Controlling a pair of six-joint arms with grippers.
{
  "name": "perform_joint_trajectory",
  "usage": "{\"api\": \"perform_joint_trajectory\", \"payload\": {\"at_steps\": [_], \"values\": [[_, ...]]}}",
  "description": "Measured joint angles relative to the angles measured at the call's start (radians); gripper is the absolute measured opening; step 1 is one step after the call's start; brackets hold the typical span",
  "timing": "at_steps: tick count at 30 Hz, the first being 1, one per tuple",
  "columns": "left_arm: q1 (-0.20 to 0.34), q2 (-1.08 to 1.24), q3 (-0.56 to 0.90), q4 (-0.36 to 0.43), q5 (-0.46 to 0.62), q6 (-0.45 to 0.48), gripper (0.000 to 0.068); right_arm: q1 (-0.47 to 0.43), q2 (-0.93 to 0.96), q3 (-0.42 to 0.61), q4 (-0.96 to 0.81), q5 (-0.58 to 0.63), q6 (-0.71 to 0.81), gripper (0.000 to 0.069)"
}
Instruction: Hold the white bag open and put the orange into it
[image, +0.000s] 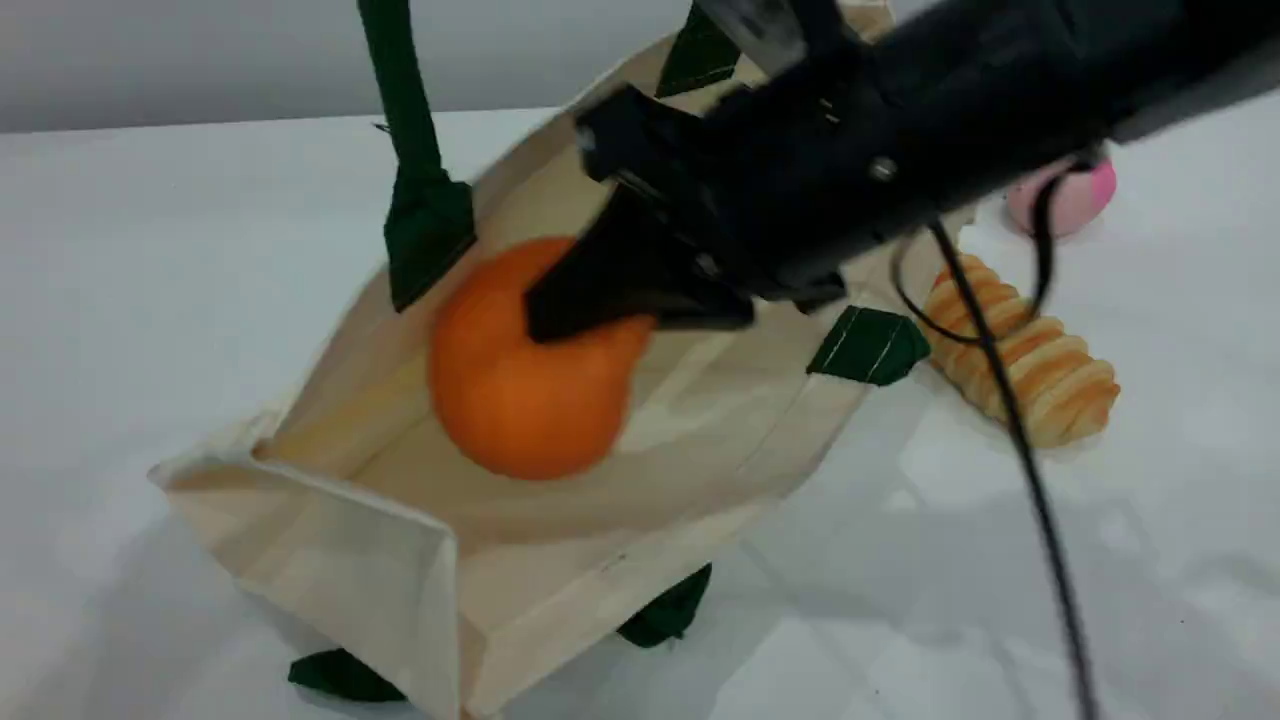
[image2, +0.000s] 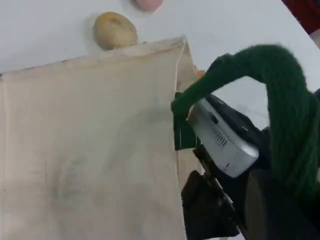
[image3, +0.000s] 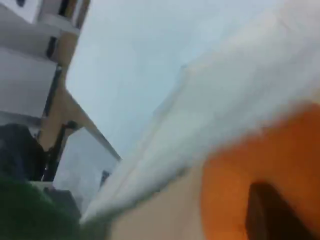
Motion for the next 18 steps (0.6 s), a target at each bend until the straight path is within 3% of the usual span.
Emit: {"api": "perform_joint_trajectory", "payload": {"at_steps": [6,12,15,18], "values": [[0.001,-0.006,0.000,0.000,0.000,0.007,0.0067,-0.003,0.000,-0.024,0.004,-0.128,-0.041,0.0055],[0.001,-0.006,0.000,-0.002,-0.002,0.007,0.0067,-0.002,0.000,-0.041,0.001,-0.107,-0.075,0.0076],[0.001,-0.006,0.000,-0.002,-0.002,0.007,0.0067,-0.002,-0.001,-0.043,0.002,-0.108,-0.092,0.0129],[0.001,-0.006,0.000,-0.001,-0.002,0.008,0.0067,-0.002,-0.001,-0.043,0.001,-0.099,-0.125,0.0239]]}}
